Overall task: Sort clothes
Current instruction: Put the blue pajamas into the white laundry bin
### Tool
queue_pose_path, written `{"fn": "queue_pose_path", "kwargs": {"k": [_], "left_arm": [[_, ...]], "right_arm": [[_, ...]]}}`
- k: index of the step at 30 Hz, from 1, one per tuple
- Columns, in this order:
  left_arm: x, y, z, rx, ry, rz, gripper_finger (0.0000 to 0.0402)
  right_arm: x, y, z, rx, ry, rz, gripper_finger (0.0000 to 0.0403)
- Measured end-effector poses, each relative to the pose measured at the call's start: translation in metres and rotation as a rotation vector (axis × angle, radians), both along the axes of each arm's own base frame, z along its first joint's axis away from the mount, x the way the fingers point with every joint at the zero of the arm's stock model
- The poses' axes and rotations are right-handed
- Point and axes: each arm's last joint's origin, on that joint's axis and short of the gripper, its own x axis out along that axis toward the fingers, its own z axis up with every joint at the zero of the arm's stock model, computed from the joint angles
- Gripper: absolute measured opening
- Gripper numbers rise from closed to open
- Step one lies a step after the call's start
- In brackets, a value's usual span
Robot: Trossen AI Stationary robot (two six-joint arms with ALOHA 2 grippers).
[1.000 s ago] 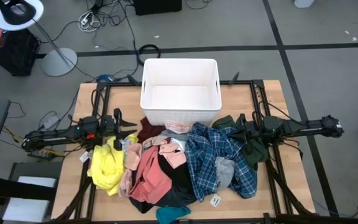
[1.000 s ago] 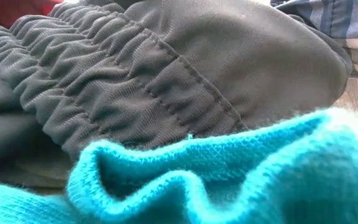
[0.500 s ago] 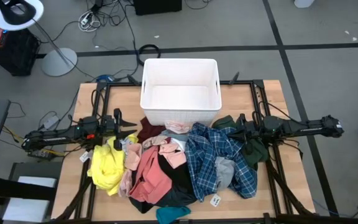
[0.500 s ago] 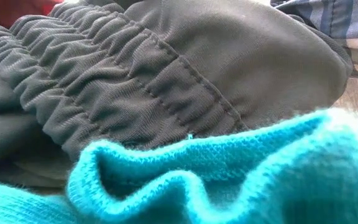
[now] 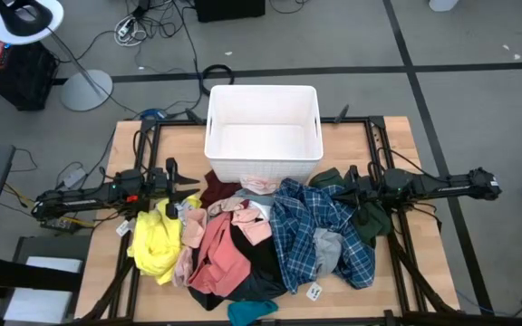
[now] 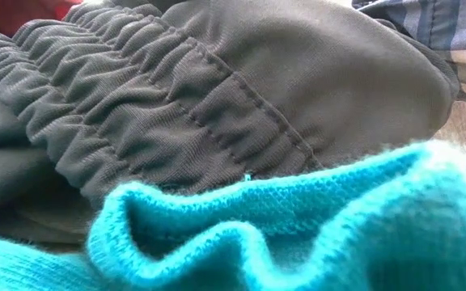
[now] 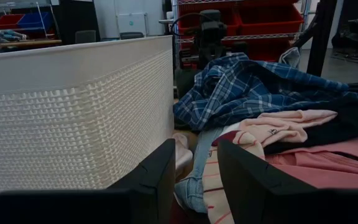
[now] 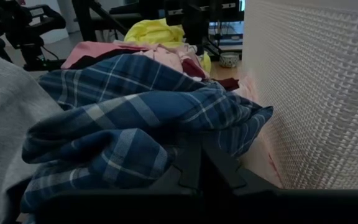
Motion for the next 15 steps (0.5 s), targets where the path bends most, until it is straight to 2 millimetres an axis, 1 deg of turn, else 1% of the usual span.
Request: {"fn": "queue_pose_path", "kwargs": {"k": [4, 8, 15], "left_arm": [[0.0000, 0.0000, 0.0000, 0.000, 0.000, 0.000, 0.0127], [0.0000, 0.0000, -0.0001, 0.000, 0.000, 0.000, 0.0127], [0.0000, 0.0000, 0.0000, 0.000, 0.000, 0.000, 0.0127]], "right_arm": [[0.0002, -0.0002, 0.0014, 0.003, -0.014, -0.007, 0.0011], [0.0002, -0.0005, 0.0015, 0.072, -0.013, -0.025, 0.0011], [0.0001, -0.0028, 0.0040, 0.092, -0.028, -0.108, 0.0004]]}}
